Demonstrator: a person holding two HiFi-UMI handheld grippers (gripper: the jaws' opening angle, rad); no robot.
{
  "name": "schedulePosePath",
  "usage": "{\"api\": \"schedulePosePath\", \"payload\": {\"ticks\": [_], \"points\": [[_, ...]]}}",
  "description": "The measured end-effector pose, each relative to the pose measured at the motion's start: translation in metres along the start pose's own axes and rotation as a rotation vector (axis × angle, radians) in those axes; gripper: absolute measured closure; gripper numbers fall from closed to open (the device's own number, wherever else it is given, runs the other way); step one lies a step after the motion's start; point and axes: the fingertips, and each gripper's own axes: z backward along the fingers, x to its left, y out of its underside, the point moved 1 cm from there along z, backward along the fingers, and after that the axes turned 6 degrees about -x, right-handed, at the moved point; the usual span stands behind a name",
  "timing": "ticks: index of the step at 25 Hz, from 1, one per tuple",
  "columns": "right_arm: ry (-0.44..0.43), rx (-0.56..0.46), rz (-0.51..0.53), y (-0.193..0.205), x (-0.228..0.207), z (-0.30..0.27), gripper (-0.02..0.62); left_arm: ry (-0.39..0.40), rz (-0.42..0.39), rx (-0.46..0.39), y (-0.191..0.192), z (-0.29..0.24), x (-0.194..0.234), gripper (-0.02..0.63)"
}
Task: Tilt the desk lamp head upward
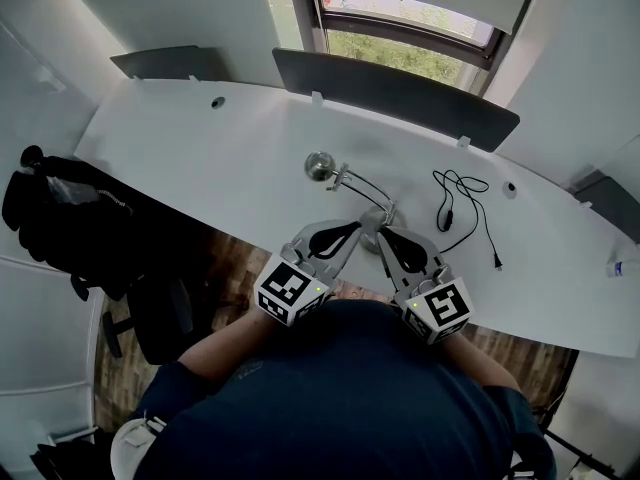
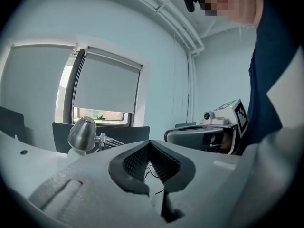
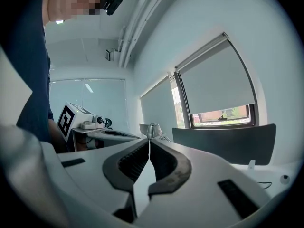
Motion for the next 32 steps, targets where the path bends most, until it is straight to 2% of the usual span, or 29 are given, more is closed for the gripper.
{"api": "schedulePosePath", "payload": {"ticks": [5, 11, 32], "points": [[-0.009, -0.009, -0.011, 0.004, 0.003, 0.001, 0.583, 0.01, 0.029, -0.004, 0.007, 0.002, -0.006, 0.6], [-0.015, -0.006, -0.009, 0.006, 0.005, 0.003, 0.584, 0.053, -0.005, 0.008, 0.012, 0.002, -0.022, 0.6], [-0.003, 0.018, -0.016, 0.008, 0.006, 0.005, 0.584, 0.091, -0.035, 0.016, 0.013, 0.002, -0.033, 0.6]]}}
